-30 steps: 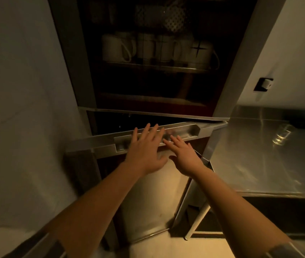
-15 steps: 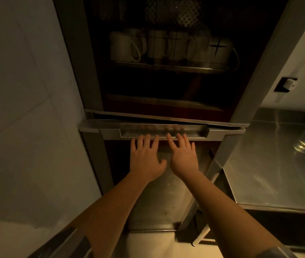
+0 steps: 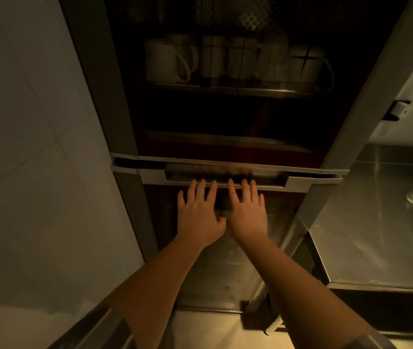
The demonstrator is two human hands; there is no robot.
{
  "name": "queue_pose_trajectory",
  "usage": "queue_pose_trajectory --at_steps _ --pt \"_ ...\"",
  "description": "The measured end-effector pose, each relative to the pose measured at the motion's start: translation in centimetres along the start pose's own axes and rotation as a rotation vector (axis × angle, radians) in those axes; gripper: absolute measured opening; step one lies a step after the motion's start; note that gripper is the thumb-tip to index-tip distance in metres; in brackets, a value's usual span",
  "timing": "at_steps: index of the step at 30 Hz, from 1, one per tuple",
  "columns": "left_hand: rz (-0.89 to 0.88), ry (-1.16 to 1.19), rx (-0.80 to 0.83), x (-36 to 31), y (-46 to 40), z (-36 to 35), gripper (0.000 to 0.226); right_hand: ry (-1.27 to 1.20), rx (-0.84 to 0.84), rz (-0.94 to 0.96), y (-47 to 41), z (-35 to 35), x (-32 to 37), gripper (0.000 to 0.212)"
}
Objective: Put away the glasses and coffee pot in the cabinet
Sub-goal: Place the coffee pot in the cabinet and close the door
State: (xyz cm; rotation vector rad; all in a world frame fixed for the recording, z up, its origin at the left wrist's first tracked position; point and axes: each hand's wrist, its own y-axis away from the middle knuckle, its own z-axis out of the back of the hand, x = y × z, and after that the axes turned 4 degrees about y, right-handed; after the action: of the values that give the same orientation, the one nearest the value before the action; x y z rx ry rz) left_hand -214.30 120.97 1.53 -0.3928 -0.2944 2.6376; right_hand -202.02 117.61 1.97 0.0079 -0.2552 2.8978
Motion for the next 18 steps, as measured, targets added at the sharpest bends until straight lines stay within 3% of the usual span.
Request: queue_pose_trajectory --at_steps 18 --pt "0.006 0.035 0.062 0.39 -0.62 0.36 0.086 -0.068 0.069 -0.024 -0.49 0.81 0.21 0.080"
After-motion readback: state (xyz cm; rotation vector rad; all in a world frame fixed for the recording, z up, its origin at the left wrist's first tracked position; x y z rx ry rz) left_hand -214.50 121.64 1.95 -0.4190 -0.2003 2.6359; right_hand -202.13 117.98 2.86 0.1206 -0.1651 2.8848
